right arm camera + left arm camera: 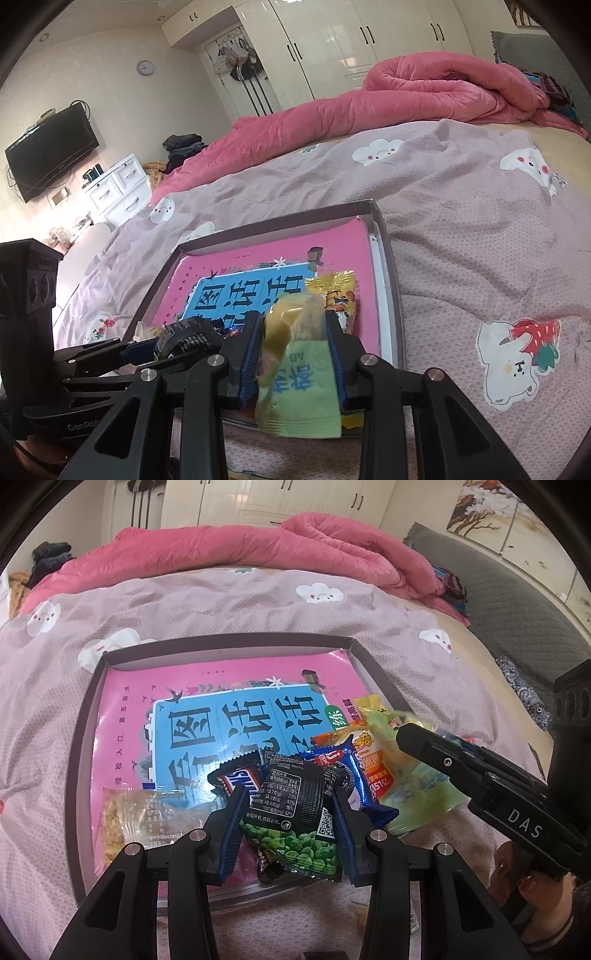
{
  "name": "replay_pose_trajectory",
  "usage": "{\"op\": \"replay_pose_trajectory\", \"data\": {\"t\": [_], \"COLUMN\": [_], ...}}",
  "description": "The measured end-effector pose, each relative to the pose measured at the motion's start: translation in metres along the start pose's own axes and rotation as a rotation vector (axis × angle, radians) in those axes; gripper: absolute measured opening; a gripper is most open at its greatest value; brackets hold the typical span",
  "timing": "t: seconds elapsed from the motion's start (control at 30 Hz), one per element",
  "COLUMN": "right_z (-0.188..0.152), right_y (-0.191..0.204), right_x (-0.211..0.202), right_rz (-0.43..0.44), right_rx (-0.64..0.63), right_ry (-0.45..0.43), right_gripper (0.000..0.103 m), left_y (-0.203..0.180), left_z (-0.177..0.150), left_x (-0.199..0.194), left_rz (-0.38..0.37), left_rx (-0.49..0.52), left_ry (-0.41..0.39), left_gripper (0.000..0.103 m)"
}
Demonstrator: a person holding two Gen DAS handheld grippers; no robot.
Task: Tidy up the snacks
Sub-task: 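Lower the pea bag into the tray and open the left tool while the right tool releases its bag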
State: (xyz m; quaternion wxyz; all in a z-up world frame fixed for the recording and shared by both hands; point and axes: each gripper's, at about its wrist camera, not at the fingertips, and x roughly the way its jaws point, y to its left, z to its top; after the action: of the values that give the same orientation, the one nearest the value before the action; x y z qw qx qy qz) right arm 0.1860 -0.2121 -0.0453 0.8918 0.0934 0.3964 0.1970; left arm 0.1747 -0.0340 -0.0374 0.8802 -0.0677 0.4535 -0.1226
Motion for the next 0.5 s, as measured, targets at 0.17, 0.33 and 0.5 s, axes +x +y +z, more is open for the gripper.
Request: {"op": "replay_pose_trajectory", "data": {"t": [0.17,0.33,0.5], "right_z": [0.0002,0.0000,0.0001], "right_y": [-0.0014,-0.0037,-0.0055], "right_x": [0.0004,-0.0006,-0.0018], "right_rz": [-0.008,-0.017,-0.030], "right_rx": [0.005,0.015,0.021], "right_ry": [0.002,0.001,0.003], "right_gripper": [0.034,0.034,0.034], "left_y": [0.0004,0.0013,0.0021], "left_z": [0.0001,-0.0005,-0.0005], "left_x": [0.0006,0.0016,0.0013], "left_rz": [-0.001,0.002,0.002], "left_rx": [0.001,-0.003,-0.006], "left_ry": [0.001,0.002,0.004], "left_gripper": [0.046,0.046,0.046]}}
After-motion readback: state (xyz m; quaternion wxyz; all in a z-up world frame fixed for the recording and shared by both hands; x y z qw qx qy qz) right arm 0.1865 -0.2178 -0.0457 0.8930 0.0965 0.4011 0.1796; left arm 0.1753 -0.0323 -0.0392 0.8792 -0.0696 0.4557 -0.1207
